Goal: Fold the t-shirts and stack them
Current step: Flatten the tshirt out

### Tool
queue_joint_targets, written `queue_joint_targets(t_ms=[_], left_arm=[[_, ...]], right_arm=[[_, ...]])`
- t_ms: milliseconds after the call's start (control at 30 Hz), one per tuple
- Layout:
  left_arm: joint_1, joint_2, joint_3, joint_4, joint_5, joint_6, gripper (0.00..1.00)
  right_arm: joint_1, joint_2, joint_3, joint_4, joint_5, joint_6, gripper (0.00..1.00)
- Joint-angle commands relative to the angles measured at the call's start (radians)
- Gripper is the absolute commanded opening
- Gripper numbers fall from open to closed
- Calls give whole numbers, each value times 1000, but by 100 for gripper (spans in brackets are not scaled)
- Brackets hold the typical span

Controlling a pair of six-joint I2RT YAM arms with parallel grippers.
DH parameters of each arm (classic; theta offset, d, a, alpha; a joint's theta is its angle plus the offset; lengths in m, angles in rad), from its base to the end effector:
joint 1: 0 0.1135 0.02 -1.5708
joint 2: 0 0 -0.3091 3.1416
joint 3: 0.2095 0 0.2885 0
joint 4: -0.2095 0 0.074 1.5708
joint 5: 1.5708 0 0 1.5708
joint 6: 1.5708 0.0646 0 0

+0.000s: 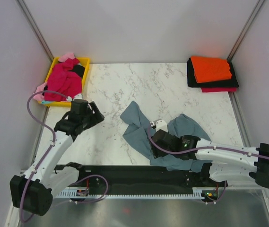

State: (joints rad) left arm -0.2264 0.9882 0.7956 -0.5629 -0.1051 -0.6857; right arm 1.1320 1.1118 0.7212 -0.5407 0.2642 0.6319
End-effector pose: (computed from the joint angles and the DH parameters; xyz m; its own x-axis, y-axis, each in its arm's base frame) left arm 0.2344 -0.0471 0.2817 -0.6114 -0.5054 -0.6090 -0.3079 0.8608 -0.4053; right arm 0.1207 0.2175 0.2292 -0.7521 -0.2605 -0.6053 -0.4503 0.8738 0.1834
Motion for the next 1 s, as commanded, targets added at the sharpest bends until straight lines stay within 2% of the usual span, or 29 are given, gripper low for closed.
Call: queue_joint_targets(t_ms=[0,67,133,200,267,367,500,733,767,833,867,967], left_arm=[[-143,-60,-44,-10,37,74,77],[-206,-40,-47,11,62,75,77],[-298,-2,-39,47,94,65,77],[-403,85,-1,58,76,49,77],[-464,150,33,70,33,32,77],[-539,298,100,103,25,5,75],[-640,457,229,116,1,-12,73],[-703,705,401,95,-60,-25,70],[-703,768,425,71,-77,-28,61],[-705,811,467,26,-116,-41,52],[-705,832,474,15,-120,-47,41],[-705,830,473,3,-130,-69,29]], right_arm=[[57,28,-2,-30,157,130,63],[72,-2,6,-112,265,260,64],[72,-52,7,-183,395,368,70],[72,-150,12,-217,469,413,78],[72,-245,17,-223,535,413,82],[69,-285,40,-232,581,355,85],[71,-239,92,-297,607,335,88],[68,-254,64,-309,604,350,89],[71,-260,61,-308,601,348,89],[69,-276,60,-308,601,341,89],[71,-280,60,-306,598,336,89],[71,-300,57,-309,598,324,89]])
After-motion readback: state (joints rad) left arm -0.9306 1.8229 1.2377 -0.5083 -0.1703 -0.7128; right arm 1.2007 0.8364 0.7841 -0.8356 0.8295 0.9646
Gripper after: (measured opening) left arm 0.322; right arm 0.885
